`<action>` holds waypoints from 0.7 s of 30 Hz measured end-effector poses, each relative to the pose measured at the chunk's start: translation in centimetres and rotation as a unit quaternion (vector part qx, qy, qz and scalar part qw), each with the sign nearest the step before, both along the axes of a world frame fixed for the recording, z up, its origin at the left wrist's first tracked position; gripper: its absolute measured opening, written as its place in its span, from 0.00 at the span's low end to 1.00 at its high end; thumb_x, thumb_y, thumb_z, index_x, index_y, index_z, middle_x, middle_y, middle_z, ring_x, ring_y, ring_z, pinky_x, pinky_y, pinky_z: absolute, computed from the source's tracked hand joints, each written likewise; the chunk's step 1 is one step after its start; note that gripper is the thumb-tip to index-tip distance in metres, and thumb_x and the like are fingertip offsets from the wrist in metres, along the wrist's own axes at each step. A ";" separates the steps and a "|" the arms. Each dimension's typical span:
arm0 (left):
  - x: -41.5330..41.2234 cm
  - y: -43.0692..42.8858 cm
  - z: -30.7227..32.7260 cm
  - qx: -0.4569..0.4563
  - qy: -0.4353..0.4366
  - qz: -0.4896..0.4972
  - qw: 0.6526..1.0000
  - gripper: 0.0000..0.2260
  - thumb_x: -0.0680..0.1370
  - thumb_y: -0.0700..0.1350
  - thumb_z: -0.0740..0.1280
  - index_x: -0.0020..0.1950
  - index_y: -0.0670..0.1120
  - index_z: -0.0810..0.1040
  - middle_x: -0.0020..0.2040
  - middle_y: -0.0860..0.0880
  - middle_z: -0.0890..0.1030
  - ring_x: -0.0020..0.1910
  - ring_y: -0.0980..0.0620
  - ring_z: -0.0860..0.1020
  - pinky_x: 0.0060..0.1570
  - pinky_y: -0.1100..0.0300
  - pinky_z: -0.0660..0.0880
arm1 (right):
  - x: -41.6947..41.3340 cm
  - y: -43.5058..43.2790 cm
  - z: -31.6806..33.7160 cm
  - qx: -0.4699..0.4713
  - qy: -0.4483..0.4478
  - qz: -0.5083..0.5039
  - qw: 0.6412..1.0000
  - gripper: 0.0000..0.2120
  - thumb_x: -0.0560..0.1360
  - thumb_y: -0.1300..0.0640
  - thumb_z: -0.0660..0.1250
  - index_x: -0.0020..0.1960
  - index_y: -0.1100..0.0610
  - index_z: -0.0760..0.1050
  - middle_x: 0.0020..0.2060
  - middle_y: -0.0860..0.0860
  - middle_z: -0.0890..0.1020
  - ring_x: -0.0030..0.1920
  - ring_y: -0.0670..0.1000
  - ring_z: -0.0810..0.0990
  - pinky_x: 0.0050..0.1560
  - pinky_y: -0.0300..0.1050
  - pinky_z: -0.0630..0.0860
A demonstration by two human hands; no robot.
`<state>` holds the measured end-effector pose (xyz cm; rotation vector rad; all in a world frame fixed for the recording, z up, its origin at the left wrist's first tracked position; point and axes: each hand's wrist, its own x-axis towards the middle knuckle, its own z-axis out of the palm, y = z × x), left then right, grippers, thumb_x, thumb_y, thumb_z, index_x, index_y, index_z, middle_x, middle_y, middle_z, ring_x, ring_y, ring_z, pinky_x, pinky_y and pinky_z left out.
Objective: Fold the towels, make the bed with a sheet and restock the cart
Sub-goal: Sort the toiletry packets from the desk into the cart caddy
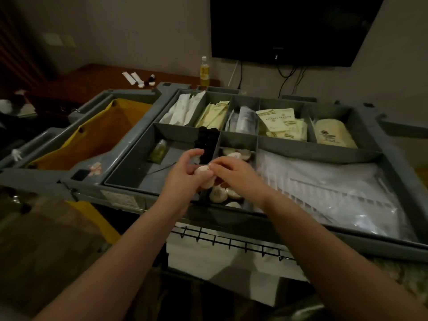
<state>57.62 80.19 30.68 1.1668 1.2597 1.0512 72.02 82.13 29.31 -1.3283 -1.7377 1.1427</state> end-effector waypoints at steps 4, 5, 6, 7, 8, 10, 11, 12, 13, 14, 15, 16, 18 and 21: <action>1.9 0.3 0.2 0.100 0.185 -0.012 0.978 0.22 0.73 0.42 0.72 0.62 0.57 0.68 0.46 0.54 0.75 0.47 0.54 0.77 0.47 0.57 0.78 | 0.8 -0.3 0.9 -0.039 0.067 -0.079 0.994 0.07 0.80 0.55 0.61 0.51 0.53 0.78 0.43 0.49 0.81 0.42 0.45 0.80 0.38 0.33 0.76; 2.1 0.4 0.3 0.115 0.196 -0.016 0.974 0.22 0.72 0.43 0.72 0.60 0.58 0.68 0.45 0.55 0.75 0.46 0.55 0.77 0.46 0.59 0.78 | 1.1 -0.2 1.2 -0.050 0.080 -0.078 0.992 0.07 0.80 0.55 0.61 0.50 0.53 0.78 0.44 0.50 0.81 0.42 0.45 0.80 0.39 0.35 0.76; 2.2 0.6 0.4 0.127 0.200 -0.020 0.971 0.21 0.72 0.44 0.73 0.59 0.58 0.68 0.45 0.55 0.75 0.45 0.56 0.76 0.44 0.60 0.77 | 1.3 -0.3 1.4 -0.066 0.088 -0.071 0.991 0.08 0.80 0.53 0.60 0.49 0.52 0.78 0.44 0.50 0.81 0.42 0.46 0.80 0.41 0.37 0.76; 2.2 0.9 0.5 0.134 0.202 -0.027 0.970 0.21 0.72 0.44 0.73 0.58 0.58 0.68 0.44 0.55 0.75 0.44 0.57 0.76 0.43 0.61 0.76 | 1.6 -0.4 1.7 -0.082 0.085 -0.062 0.991 0.08 0.80 0.52 0.60 0.48 0.52 0.78 0.43 0.50 0.81 0.42 0.46 0.80 0.42 0.39 0.76; 2.1 1.1 0.6 0.137 0.211 -0.040 0.967 0.20 0.71 0.44 0.74 0.56 0.57 0.69 0.44 0.55 0.75 0.43 0.57 0.76 0.42 0.63 0.75 | 1.8 -0.5 1.8 -0.093 0.071 -0.055 0.992 0.09 0.80 0.51 0.60 0.47 0.52 0.78 0.42 0.50 0.81 0.41 0.45 0.80 0.42 0.39 0.76; 1.9 1.6 0.4 0.136 0.252 -0.081 0.955 0.17 0.69 0.45 0.75 0.53 0.54 0.72 0.43 0.56 0.76 0.43 0.59 0.75 0.39 0.69 0.72 | 2.0 -0.6 1.8 -0.100 0.023 -0.056 0.993 0.09 0.79 0.51 0.61 0.45 0.53 0.78 0.39 0.49 0.80 0.37 0.43 0.78 0.40 0.37 0.74; 1.8 1.8 0.3 0.135 0.269 -0.093 0.949 0.16 0.69 0.45 0.75 0.51 0.53 0.73 0.43 0.57 0.76 0.42 0.60 0.75 0.37 0.71 0.70 | 1.8 -0.6 1.8 -0.098 0.002 -0.067 0.993 0.10 0.79 0.51 0.62 0.45 0.54 0.78 0.38 0.50 0.80 0.37 0.43 0.78 0.39 0.38 0.74; 1.7 1.9 0.0 0.136 0.276 -0.093 0.947 0.15 0.69 0.46 0.75 0.50 0.53 0.73 0.43 0.57 0.77 0.43 0.61 0.75 0.37 0.71 0.70 | 1.7 -0.6 1.7 -0.091 -0.019 -0.083 0.992 0.10 0.79 0.51 0.62 0.45 0.55 0.78 0.39 0.50 0.80 0.38 0.45 0.78 0.41 0.39 0.75; 1.5 2.0 -0.1 0.141 0.275 -0.083 0.947 0.14 0.70 0.47 0.74 0.51 0.53 0.73 0.44 0.57 0.77 0.43 0.60 0.76 0.38 0.71 0.71 | 1.5 -0.6 1.6 -0.076 -0.047 -0.102 0.991 0.12 0.80 0.51 0.61 0.47 0.57 0.78 0.39 0.52 0.80 0.39 0.47 0.78 0.42 0.42 0.74; 1.1 1.9 -0.3 0.147 0.265 -0.068 0.951 0.12 0.72 0.48 0.73 0.52 0.53 0.73 0.44 0.56 0.78 0.44 0.60 0.77 0.39 0.69 0.72 | 1.3 -0.6 1.4 -0.052 -0.088 -0.122 0.987 0.13 0.80 0.50 0.61 0.49 0.58 0.79 0.41 0.53 0.80 0.40 0.49 0.78 0.42 0.43 0.74; 0.5 1.8 -0.3 0.147 0.240 -0.046 0.958 0.11 0.74 0.49 0.71 0.53 0.53 0.73 0.45 0.56 0.79 0.44 0.60 0.78 0.40 0.68 0.74 | 1.2 -0.5 1.3 -0.024 -0.136 -0.140 0.980 0.14 0.80 0.50 0.60 0.51 0.59 0.79 0.43 0.54 0.80 0.42 0.50 0.77 0.43 0.44 0.72; -0.3 1.7 -0.2 0.139 0.204 -0.020 0.969 0.10 0.76 0.48 0.69 0.55 0.52 0.73 0.45 0.56 0.79 0.44 0.60 0.79 0.41 0.66 0.76 | 1.1 -0.4 1.3 -0.002 -0.183 -0.154 0.971 0.14 0.80 0.50 0.59 0.53 0.58 0.78 0.44 0.53 0.80 0.44 0.50 0.76 0.43 0.43 0.71; -2.2 1.6 -0.1 0.112 0.137 0.027 0.984 0.06 0.78 0.46 0.65 0.54 0.50 0.73 0.44 0.55 0.79 0.43 0.59 0.80 0.42 0.65 0.78 | 1.1 -0.3 1.1 0.007 -0.251 -0.158 0.955 0.14 0.81 0.49 0.59 0.56 0.57 0.77 0.47 0.53 0.79 0.45 0.49 0.74 0.44 0.42 0.68; -4.9 1.2 -0.2 0.080 0.069 0.072 0.992 0.04 0.80 0.42 0.62 0.48 0.51 0.75 0.44 0.50 0.81 0.43 0.54 0.81 0.41 0.64 0.78 | 0.5 -0.4 0.5 0.000 -0.323 -0.129 0.938 0.14 0.81 0.48 0.57 0.55 0.56 0.76 0.48 0.54 0.80 0.46 0.51 0.75 0.44 0.44 0.67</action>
